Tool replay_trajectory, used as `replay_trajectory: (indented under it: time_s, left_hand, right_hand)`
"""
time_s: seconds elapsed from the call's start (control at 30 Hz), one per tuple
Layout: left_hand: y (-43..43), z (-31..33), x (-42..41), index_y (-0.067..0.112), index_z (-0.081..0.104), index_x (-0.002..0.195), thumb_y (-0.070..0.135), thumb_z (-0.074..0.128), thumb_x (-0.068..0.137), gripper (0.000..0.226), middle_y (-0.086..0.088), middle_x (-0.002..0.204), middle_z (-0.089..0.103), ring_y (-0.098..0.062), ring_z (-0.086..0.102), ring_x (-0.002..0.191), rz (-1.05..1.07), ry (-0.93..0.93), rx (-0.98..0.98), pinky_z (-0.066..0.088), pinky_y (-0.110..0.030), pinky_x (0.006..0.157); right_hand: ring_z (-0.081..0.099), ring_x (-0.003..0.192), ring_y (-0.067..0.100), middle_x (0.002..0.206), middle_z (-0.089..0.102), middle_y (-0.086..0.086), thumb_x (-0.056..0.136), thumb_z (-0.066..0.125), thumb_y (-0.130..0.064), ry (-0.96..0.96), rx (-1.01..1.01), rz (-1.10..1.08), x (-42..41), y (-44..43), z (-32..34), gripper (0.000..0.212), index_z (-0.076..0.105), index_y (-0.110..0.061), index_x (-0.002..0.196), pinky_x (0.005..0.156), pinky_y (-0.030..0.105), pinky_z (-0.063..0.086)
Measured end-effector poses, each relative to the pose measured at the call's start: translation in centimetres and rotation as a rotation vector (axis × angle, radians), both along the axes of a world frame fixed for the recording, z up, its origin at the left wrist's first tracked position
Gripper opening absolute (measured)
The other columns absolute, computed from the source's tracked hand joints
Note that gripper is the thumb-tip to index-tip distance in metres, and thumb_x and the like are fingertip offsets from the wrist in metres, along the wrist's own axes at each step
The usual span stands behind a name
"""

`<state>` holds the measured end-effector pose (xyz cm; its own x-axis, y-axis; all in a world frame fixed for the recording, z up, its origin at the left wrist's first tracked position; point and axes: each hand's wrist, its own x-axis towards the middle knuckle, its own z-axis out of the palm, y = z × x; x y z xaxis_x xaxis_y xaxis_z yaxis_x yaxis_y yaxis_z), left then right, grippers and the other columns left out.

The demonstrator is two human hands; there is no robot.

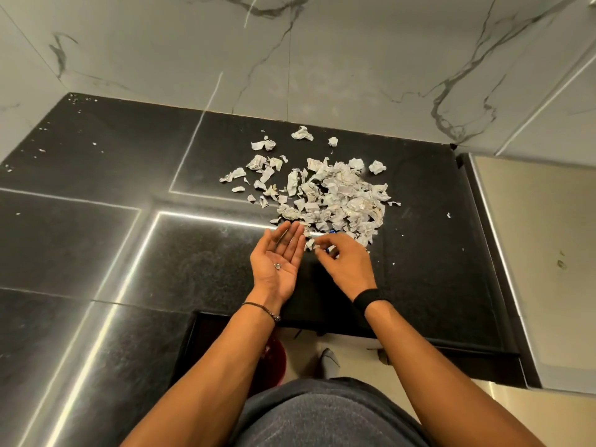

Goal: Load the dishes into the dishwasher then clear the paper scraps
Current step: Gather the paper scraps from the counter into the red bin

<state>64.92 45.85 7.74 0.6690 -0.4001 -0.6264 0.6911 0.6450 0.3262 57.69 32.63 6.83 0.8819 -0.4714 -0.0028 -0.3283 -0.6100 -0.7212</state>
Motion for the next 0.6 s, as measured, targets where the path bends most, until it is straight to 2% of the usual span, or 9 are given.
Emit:
replay_trajectory:
  time_s: [0.07,0.13,0.27,0.37,0.43,0.53,0.6]
  left_hand:
    - [0.4,-0.4,0.0,-0.001,0.054,0.142,0.029,0.050,0.104,0.049,-0.020,0.136,0.064,-0.033,0.063,0.126,-0.025,-0.050,0.020,0.052,-0.040,0.105]
    - [0.7,-0.8,0.1,-0.001,0.057,0.139,0.031,0.052,0.104,0.048,-0.020,0.130,0.068,-0.032,0.067,0.121,-0.030,-0.063,0.018,0.053,-0.040,0.102]
    - [0.8,-0.9,0.1,0.000,0.061,0.134,0.031,0.054,0.102,0.045,-0.018,0.126,0.070,-0.031,0.068,0.119,-0.038,-0.082,0.099,0.054,-0.038,0.102]
    - [0.9,-1.3,0.5,0.001,0.064,0.130,0.029,0.057,0.100,0.041,-0.018,0.125,0.071,-0.031,0.067,0.120,-0.017,-0.090,0.138,0.052,-0.039,0.104]
    - [0.8,-1.7,0.6,0.002,0.065,0.129,0.029,0.057,0.100,0.041,-0.018,0.127,0.070,-0.030,0.067,0.120,-0.019,-0.091,0.126,0.052,-0.039,0.105]
    - [0.6,-2.0,0.7,0.000,0.065,0.125,0.031,0.053,0.103,0.041,-0.020,0.127,0.069,-0.032,0.068,0.116,-0.023,-0.054,0.040,0.056,-0.042,0.097]
    - [0.7,-2.1,0.8,-0.001,0.068,0.116,0.032,0.051,0.103,0.039,-0.020,0.123,0.071,-0.031,0.070,0.112,-0.014,-0.024,-0.028,0.058,-0.041,0.095]
  right_hand:
    - [0.063,0.087,0.013,0.107,0.064,-0.005,0.092,0.069,-0.029,0.116,-0.166,0.079,0.3,-0.5,-0.9,0.033,0.069,-0.029,0.124,0.084,0.035,0.053]
    - [0.062,0.099,0.021,0.111,0.062,-0.001,0.094,0.066,-0.030,0.154,-0.233,0.104,0.6,-0.5,-1.7,0.037,0.066,-0.026,0.131,0.086,0.037,0.051]
    - [0.064,0.099,0.024,0.109,0.064,0.000,0.097,0.062,-0.031,0.139,-0.298,0.072,0.9,-0.1,-2.5,0.026,0.072,-0.021,0.119,0.082,0.038,0.051]
    - [0.061,0.086,0.013,0.101,0.064,-0.005,0.095,0.066,-0.036,0.018,-0.153,0.001,0.4,0.7,-1.8,0.024,0.073,-0.023,0.115,0.079,0.035,0.052]
    - [0.058,0.081,0.004,0.096,0.064,-0.010,0.092,0.070,-0.037,-0.088,-0.048,0.054,0.3,1.7,-0.7,0.023,0.073,-0.026,0.112,0.077,0.026,0.051]
    - [0.063,0.086,0.004,0.097,0.068,-0.013,0.087,0.076,-0.040,-0.136,0.101,0.162,0.6,3.1,0.6,0.027,0.073,-0.027,0.110,0.076,0.018,0.050]
    - [0.063,0.085,0.005,0.096,0.070,-0.013,0.087,0.077,-0.040,-0.153,0.160,0.098,1.1,2.8,0.7,0.025,0.074,-0.026,0.108,0.074,0.018,0.051]
